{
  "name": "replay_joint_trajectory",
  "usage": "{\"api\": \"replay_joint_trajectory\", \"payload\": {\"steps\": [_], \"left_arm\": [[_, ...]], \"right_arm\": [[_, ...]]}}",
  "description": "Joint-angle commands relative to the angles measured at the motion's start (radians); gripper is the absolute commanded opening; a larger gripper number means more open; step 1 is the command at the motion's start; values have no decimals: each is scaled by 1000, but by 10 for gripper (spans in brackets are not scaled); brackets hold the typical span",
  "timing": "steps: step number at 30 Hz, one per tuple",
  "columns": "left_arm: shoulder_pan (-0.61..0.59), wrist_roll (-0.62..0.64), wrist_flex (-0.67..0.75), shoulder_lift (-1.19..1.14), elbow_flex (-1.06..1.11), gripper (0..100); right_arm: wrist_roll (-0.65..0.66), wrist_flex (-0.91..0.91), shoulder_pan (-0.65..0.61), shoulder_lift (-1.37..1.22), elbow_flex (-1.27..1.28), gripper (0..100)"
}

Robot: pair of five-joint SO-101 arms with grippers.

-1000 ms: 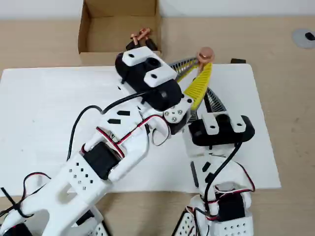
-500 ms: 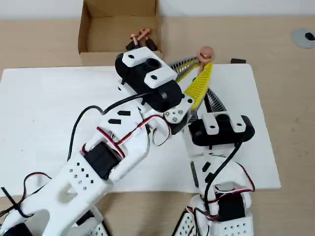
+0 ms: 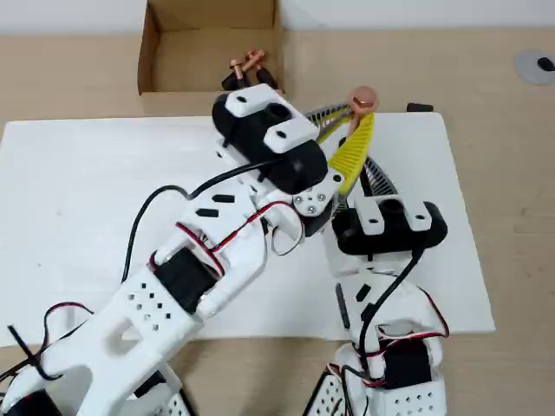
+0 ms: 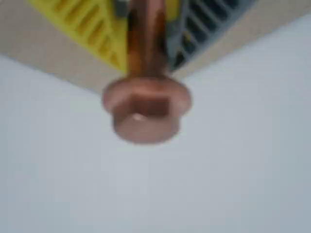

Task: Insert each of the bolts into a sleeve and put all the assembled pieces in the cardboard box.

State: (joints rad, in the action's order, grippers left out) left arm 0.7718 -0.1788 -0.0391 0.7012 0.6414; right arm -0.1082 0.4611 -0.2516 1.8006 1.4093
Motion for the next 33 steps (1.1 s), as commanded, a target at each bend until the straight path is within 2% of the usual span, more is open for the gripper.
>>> {"api": "replay_joint_trajectory", "payload": {"steps": [1,9,13,24,26,33], "left_arm": [[-11,-3,35,-39,-26,8],[-23,-9,180,-97,-37,8],[-23,-52,186,-99,-37,8],[-66,-48,178,-97,-84,8],[-66,-49,149,-97,-91,8],[-64,-48,-107,-99,-227,8]], "right_arm": [[-8,-28,12,119,-105,9],[-5,-26,10,119,-113,9],[-5,-28,10,119,-113,9],[-8,-28,10,119,-108,9],[-8,-28,10,119,-108,9],[-5,-28,10,119,-107,9]]}}
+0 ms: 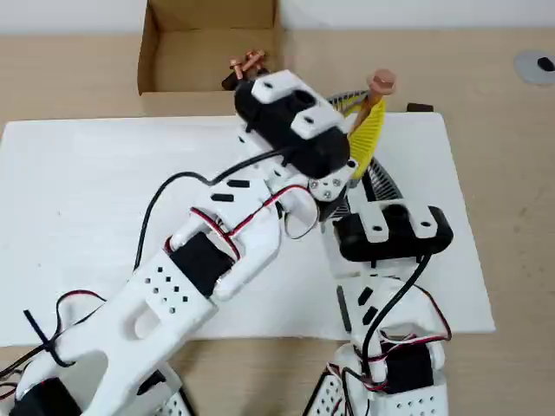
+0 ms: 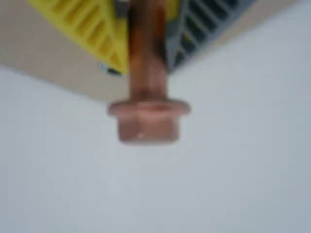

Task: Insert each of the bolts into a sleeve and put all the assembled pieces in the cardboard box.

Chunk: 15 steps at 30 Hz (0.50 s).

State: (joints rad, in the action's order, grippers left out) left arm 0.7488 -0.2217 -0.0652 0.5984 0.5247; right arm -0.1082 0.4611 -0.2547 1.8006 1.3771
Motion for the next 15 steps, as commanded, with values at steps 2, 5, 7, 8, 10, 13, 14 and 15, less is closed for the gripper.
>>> {"api": "replay_joint_trajectory", "payload": {"steps": [2,5,7,8,10,13,14,15], "left_arm": [[-41,-5,-144,4,-152,9],[-41,-5,-218,4,-206,9],[-41,-5,-255,4,-238,9],[-41,-5,-272,4,-253,9],[-41,-5,-304,4,-284,9],[-41,-5,-353,2,-330,10],[-41,-5,-376,2,-345,10],[-41,-6,-400,2,-364,10]], "right_arm": [[-5,-28,13,119,-74,9],[-5,-28,13,119,-76,9],[-3,-29,16,119,-77,9],[-3,-29,16,119,-77,9],[-3,-58,18,119,-74,9],[-3,-114,19,119,-70,9],[-3,-123,19,117,-68,9],[-3,-129,19,117,-62,9]]}}
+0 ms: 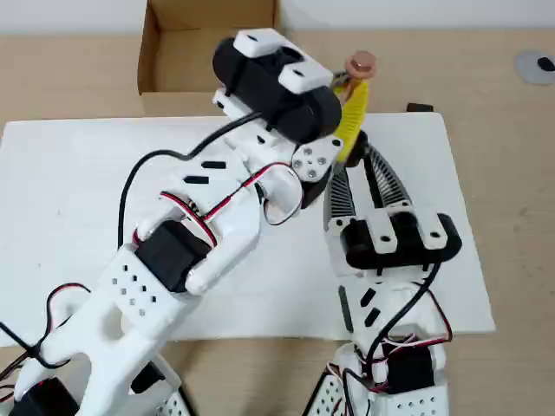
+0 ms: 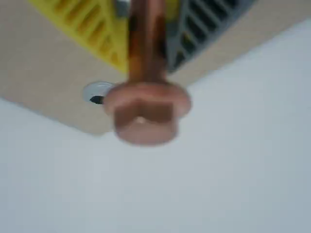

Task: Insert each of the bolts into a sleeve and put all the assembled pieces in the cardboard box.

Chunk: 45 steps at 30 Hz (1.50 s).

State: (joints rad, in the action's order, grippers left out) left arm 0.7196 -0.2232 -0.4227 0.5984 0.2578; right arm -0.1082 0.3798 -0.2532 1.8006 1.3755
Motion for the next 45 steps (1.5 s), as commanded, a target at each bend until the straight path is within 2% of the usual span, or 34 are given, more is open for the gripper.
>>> {"api": "replay_joint_trajectory", "payload": {"steps": [1,7,9,14,20,24,31,35,45], "left_arm": [[-11,-5,-68,2,-112,10],[-11,0,-106,2,-161,8],[-9,40,-98,2,-167,8],[-14,112,25,5,-127,8],[-5,107,184,12,-6,8],[-3,107,226,8,26,8],[51,104,218,2,48,8],[80,107,144,10,40,8],[68,104,130,13,38,8]], "right_arm": [[-3,-54,18,119,-54,9],[-3,-57,18,119,-53,9],[-3,-54,18,119,-54,9],[-3,-55,18,119,-54,9],[-5,-57,18,119,-54,9],[-5,-57,16,119,-56,9],[-6,-74,13,119,-48,9],[-5,-69,15,119,-47,9],[-3,-68,16,119,-47,9]]}}
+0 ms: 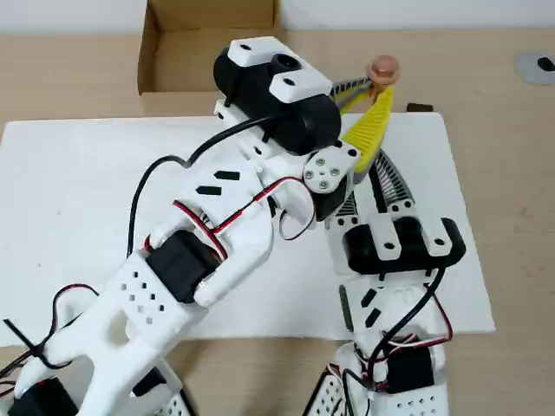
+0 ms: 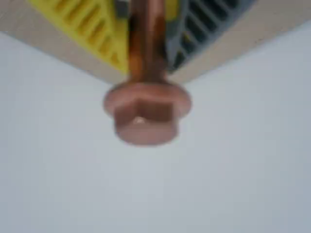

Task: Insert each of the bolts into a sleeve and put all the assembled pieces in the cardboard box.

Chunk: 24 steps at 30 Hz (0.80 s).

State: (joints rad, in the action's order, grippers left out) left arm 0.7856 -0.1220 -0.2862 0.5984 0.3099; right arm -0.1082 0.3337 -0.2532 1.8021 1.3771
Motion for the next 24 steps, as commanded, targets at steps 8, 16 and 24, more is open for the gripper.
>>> {"api": "replay_joint_trajectory", "payload": {"steps": [8,16,24], "left_arm": [[-26,-8,-6,13,-14,8],[-25,-49,-3,13,-14,8],[-17,-52,-58,13,-26,32]], "right_arm": [[-3,-20,16,117,-50,9],[-3,-20,16,117,-50,9],[-3,-20,16,117,-50,9]]}}
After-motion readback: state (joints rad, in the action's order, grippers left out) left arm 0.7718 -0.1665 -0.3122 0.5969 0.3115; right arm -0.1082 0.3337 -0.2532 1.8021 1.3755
